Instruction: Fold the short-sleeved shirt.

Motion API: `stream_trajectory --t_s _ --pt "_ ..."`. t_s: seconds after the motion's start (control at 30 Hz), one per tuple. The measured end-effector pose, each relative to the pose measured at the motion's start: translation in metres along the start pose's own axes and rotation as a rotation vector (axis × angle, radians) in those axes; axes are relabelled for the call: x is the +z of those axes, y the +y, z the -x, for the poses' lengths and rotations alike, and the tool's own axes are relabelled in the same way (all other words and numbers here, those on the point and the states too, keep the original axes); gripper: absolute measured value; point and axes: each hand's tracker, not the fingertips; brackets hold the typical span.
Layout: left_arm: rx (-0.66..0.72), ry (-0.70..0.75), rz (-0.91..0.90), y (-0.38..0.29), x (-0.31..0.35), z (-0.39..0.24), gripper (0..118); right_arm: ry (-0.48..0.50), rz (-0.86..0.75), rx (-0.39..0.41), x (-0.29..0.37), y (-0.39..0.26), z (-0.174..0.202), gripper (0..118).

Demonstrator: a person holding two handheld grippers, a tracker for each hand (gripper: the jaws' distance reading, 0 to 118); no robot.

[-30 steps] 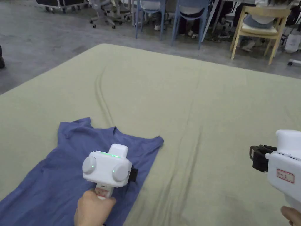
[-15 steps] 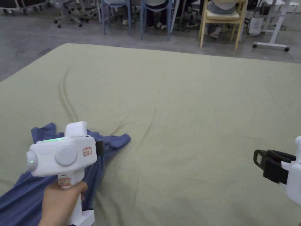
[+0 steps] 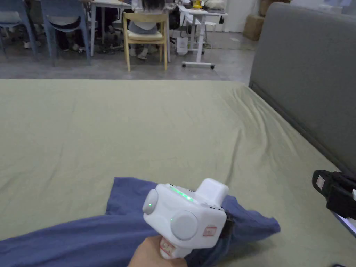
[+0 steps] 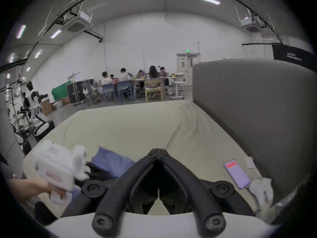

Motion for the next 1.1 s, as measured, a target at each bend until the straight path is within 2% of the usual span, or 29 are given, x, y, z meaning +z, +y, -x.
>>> stream_trajectory --t_s 0.1,0.23,0.33,0.37,0.43,0.47,0.5,0.53,0.63,0.67,0.7,0.73,0.77,0.83,0.87,0.9,0.97,1.1 --pt "-0.127 -0.096 0.118 -0.003 -0.056 -0.058 0 -0.045 0.016 0.004 0.010 -0.011 -0.021 3" --pt "-0.200 -0.021 0.293 -0.032 -0.109 -0.084 0 -0.064 0.043 -0.013 0.011 -0.025 -0.037 3" --pt "-0.129 0.016 0.351 -0.047 -0.125 -0.072 1 -0.065 0.068 -0.020 0.005 -0.036 -0.038 3" --pt "-0.078 0.009 0.348 -0.050 -0.129 -0.067 4 -0.056 0.078 -0.029 0.000 -0.038 -0.040 3" --pt "0.074 -0.076 0.301 -0.044 -0.122 -0.050 25 -0.040 0.089 -0.040 -0.004 -0.041 -0.035 3" --pt "0.146 -0.112 0.288 -0.043 -0.115 -0.045 43 -0.030 0.092 -0.043 -0.006 -0.042 -0.031 3" --pt "0.175 -0.108 0.283 -0.042 -0.106 -0.041 72 -0.024 0.094 -0.045 -0.008 -0.040 -0.029 3" --pt "0.181 -0.096 0.271 -0.042 -0.090 -0.036 80 -0.018 0.094 -0.045 -0.009 -0.039 -0.025 3" --pt "0.174 -0.010 0.139 -0.048 -0.011 -0.015 80 0.020 0.093 -0.058 -0.015 -0.037 -0.015 3" --pt "0.185 0.038 0.090 -0.054 0.024 -0.007 80 0.034 0.095 -0.060 -0.017 -0.037 -0.010 3" --pt "0.202 0.076 0.043 -0.061 0.056 0.000 73 0.038 0.097 -0.058 -0.018 -0.039 -0.005 3" --pt "0.220 0.127 -0.027 -0.076 0.098 0.004 44 0.049 0.098 -0.051 -0.019 -0.042 0.001 3" --pt "0.215 0.191 -0.111 -0.092 0.138 0.005 0 0.057 0.103 -0.045 -0.020 -0.045 0.006 3" --pt "0.293 0.406 -0.138 -0.121 0.198 0.010 0 0.075 0.118 -0.051 -0.021 -0.054 0.016 3" --pt "0.325 0.419 -0.110 -0.135 0.224 0.013 0 0.090 0.126 -0.066 -0.022 -0.060 0.021 3" --pt "0.319 0.446 -0.081 -0.145 0.238 0.010 0 0.099 0.131 -0.081 -0.024 -0.065 0.022 3" --pt "0.293 0.641 -0.081 -0.164 0.263 0.002 0 0.105 0.146 -0.086 -0.029 -0.072 0.031 3" --pt "0.372 0.666 -0.077 -0.182 0.277 0.019 0 0.122 0.186 -0.083 -0.036 -0.079 0.044 3"
